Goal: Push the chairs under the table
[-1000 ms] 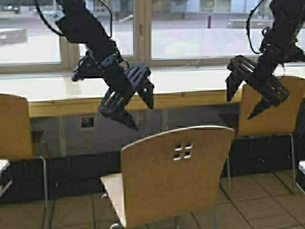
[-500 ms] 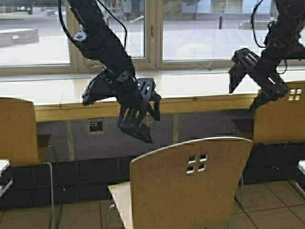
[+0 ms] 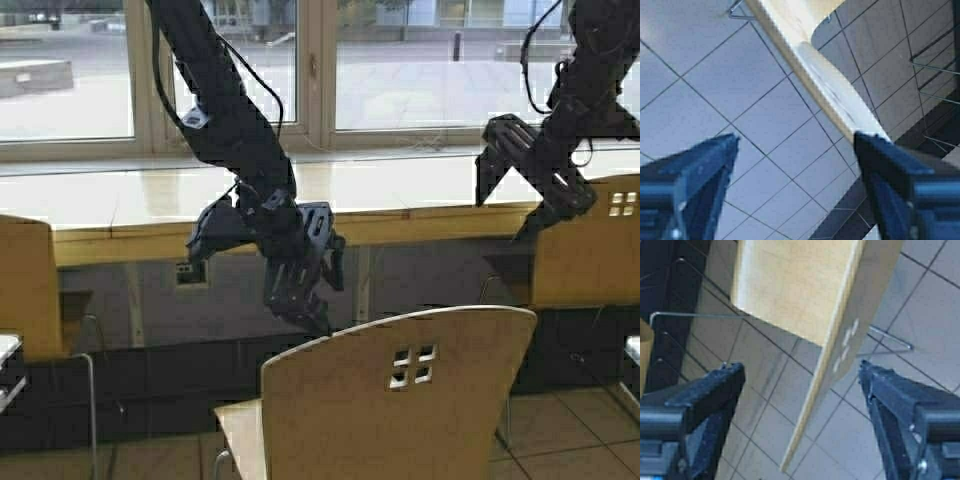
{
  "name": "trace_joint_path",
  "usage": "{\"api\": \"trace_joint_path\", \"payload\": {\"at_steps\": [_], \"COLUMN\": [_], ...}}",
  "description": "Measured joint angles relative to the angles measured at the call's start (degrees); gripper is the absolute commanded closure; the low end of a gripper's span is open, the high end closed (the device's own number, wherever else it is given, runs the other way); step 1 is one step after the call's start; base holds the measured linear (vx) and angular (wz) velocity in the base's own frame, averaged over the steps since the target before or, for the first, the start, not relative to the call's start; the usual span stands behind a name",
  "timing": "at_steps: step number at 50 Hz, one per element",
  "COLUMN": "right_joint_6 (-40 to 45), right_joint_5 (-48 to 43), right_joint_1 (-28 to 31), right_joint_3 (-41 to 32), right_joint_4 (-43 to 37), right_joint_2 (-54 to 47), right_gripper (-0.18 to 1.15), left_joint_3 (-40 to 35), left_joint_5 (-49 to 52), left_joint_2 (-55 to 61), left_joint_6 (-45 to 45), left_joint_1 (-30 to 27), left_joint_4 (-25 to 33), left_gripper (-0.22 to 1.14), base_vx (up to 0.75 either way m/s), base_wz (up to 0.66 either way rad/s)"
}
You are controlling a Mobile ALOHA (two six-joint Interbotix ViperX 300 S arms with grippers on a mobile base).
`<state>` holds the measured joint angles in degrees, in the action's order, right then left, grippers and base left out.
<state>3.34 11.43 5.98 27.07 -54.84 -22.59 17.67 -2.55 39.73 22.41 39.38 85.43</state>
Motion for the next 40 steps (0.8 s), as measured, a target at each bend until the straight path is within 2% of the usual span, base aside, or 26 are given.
{"api": "trace_joint_path", "payload": {"at_steps": [18,31,40], "right_joint_6": [0.0,0.0,0.1], "right_joint_5": [-2.5,-6.8,-7.7], "right_joint_1": [5.3,9.5,10.0], "right_joint_3": [-0.1,0.9,0.8], "right_joint_4": [-1.1,-1.8,-4.2], "right_joint_2": [-2.4,-8.9,-13.4], "right_gripper": [-0.03,-0.03,-0.03], "left_joint_3": [-0.3,0.6,1.1], "left_joint_5": [0.8,1.0,1.1], "left_joint_2": [2.3,3.3,4.0], "left_joint_6": [0.1,-0.1,0.0], "left_joint_1": [0.0,0.1,0.0], "left_joint_4": [1.2,1.3,1.3], "left_gripper": [-0.07,-0.07,-0.07], "base_vx": [0.11,0.06,0.03], "base_wz": [-0.04,-0.03,0.01]}}
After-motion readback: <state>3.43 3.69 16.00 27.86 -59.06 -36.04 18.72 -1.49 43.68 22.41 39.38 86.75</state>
